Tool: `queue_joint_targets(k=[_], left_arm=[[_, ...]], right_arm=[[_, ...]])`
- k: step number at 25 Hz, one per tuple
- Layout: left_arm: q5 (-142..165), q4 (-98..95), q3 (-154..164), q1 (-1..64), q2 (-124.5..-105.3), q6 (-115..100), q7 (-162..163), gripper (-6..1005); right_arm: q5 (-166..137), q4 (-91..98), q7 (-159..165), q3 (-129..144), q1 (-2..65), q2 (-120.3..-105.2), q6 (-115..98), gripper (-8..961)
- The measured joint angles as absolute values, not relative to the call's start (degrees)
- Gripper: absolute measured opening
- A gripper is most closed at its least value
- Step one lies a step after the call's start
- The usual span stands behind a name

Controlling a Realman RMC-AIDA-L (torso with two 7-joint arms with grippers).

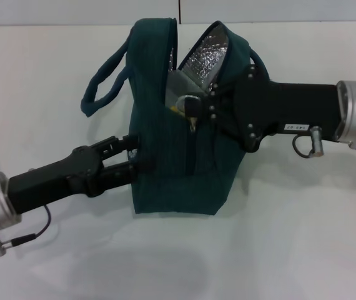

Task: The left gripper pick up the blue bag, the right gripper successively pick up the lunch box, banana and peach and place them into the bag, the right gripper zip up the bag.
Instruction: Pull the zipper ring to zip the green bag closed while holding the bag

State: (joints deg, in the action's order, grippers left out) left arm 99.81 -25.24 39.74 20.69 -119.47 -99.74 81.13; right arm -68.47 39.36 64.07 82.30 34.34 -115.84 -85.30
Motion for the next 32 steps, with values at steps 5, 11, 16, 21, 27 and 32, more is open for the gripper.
queue_joint_targets(k=[5, 11, 16, 21, 27, 32], left_arm=[[99.62, -24.42, 39.74, 21.1, -119.58, -98.71, 81.13, 888], [99.85, -24.09, 39.99, 21.49, -119.62, -97.43, 81.13, 887], [99.96, -23.33, 39.99, 21.62, -119.62, -96.32, 81.12, 849], [100.11, -23.31, 39.99, 21.52, -119.55, -96.06, 80.6, 663], [100.46, -23.17, 40.05, 21.26, -119.56, -96.05, 79.22, 406], [100.69, -22.75, 40.56, 21.37, -119.59, -96.05, 78.26, 216]], right_arm=[[-68.45, 39.25, 63.99, 83.21, 34.67, -115.99, -84.68, 6], [-68.26, 39.2, 63.92, 83.36, 34.7, -116.01, -84.63, 6], [-68.14, 39.2, 63.94, 83.35, 34.71, -116.01, -84.62, 6], [-68.11, 39.19, 63.96, 83.16, 34.44, -116.01, -84.62, 6], [-67.63, 39.2, 63.91, 82.89, 34.26, -115.97, -84.54, 6], [-67.29, 39.2, 63.89, 82.88, 34.08, -115.92, -84.53, 6]])
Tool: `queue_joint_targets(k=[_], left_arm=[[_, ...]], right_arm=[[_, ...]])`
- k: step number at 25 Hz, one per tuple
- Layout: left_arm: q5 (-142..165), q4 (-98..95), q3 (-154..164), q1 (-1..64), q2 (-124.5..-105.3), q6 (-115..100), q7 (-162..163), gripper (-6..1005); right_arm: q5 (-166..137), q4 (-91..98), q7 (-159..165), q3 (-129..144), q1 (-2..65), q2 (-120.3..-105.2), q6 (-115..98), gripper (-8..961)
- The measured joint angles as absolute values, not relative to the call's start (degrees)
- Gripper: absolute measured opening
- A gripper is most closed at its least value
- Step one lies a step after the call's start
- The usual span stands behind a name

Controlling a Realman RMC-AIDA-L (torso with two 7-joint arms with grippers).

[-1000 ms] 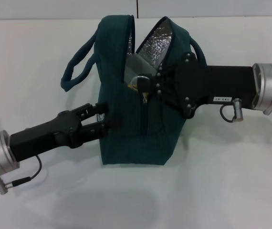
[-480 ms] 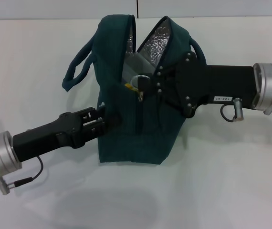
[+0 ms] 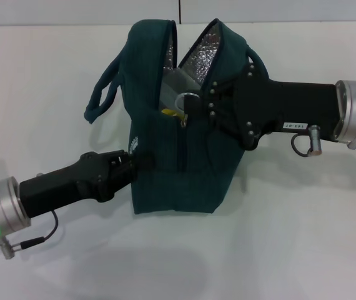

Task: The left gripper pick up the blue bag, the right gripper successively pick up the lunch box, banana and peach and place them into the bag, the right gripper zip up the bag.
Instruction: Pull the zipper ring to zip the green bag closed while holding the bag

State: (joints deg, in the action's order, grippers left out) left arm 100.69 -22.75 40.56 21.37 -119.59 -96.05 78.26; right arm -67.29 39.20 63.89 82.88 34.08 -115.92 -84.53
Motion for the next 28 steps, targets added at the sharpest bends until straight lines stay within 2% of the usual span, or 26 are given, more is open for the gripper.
queue_joint_targets(k=[13, 28], left_arm=[[100.47, -22.77, 41.48, 21.24, -119.62, -96.13, 77.48, 99], [100.76, -21.4, 42.02, 21.65, -119.66, -95.68, 75.55, 72]], right_arm=[[-64.76, 39.91, 63.89, 82.79, 33.68, -115.68, -85.0, 6], [-64.28, 35.74, 63.78, 81.2, 33.66, -115.67, -84.91, 5]])
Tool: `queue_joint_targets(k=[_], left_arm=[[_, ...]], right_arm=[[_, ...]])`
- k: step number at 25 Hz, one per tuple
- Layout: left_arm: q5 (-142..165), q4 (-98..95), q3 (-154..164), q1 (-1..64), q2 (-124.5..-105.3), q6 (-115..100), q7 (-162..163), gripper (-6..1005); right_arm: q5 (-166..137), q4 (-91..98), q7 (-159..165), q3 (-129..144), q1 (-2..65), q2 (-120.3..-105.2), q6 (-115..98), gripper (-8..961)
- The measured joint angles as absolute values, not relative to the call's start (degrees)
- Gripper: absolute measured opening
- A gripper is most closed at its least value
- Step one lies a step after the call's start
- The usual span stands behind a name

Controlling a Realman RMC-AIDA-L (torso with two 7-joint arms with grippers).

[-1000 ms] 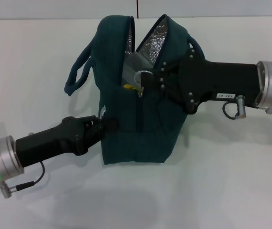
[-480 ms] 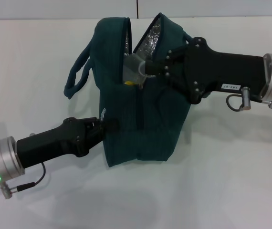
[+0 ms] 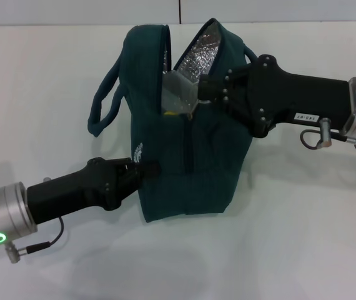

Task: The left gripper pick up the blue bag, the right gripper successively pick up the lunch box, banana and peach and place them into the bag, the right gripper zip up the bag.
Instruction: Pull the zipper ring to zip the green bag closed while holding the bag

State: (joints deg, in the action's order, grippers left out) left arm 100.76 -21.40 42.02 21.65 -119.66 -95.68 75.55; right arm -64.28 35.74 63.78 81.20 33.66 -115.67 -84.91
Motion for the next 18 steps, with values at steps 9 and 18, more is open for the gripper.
queue_joint_targets(k=[9, 18], left_arm=[[100.53, -21.09, 42.81, 21.68, -119.63, -95.54, 73.78, 69], [99.08, -20.71, 42.4, 21.36, -119.61, -95.42, 74.01, 74]], right_arm=[[-64.4, 36.23, 64.77, 81.59, 34.12, -115.63, -86.74, 5], [-64.55, 37.29, 64.29, 81.33, 30.66, -115.53, -92.82, 5]])
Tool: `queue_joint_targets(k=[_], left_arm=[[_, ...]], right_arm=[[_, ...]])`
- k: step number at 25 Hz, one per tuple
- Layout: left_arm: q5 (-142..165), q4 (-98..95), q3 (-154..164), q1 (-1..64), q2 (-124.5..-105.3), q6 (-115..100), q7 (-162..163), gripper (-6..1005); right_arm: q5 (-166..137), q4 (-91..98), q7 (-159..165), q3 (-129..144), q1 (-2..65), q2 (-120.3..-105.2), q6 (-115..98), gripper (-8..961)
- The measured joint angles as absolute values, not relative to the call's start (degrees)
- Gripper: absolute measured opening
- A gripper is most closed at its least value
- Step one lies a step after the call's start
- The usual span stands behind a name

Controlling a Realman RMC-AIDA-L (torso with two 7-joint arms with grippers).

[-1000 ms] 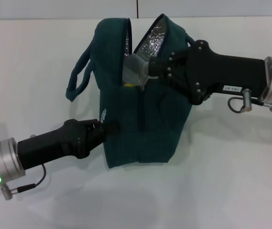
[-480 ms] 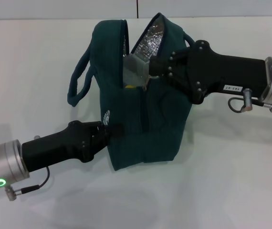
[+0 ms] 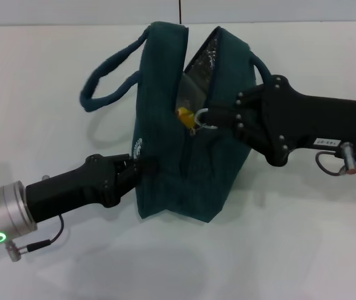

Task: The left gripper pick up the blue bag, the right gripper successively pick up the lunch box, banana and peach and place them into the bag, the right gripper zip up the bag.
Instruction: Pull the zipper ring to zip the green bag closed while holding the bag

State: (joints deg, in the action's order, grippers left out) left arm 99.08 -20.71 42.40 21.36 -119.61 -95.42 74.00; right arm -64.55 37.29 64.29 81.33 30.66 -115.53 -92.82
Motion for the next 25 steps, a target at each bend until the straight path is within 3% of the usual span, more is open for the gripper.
queue_joint_targets(k=[8, 16, 21, 25], left_arm=[[97.94, -19.96, 42.28, 21.66, -119.59, -95.18, 74.24, 89], [97.87, -19.95, 42.27, 21.71, -119.63, -95.16, 74.23, 270], [97.82, -19.93, 42.28, 21.67, -119.7, -94.85, 74.31, 173], [97.82, -19.69, 42.27, 21.71, -119.73, -94.55, 74.35, 183]], right_arm=[[-64.36, 36.28, 64.22, 80.44, 30.09, -115.6, -89.39, 5], [-65.89, 37.49, 62.69, 81.59, 30.67, -115.5, -94.8, 5], [-66.19, 38.05, 62.37, 80.63, 29.96, -115.6, -94.89, 5], [-66.21, 37.71, 62.4, 80.24, 30.06, -115.59, -93.81, 5]])
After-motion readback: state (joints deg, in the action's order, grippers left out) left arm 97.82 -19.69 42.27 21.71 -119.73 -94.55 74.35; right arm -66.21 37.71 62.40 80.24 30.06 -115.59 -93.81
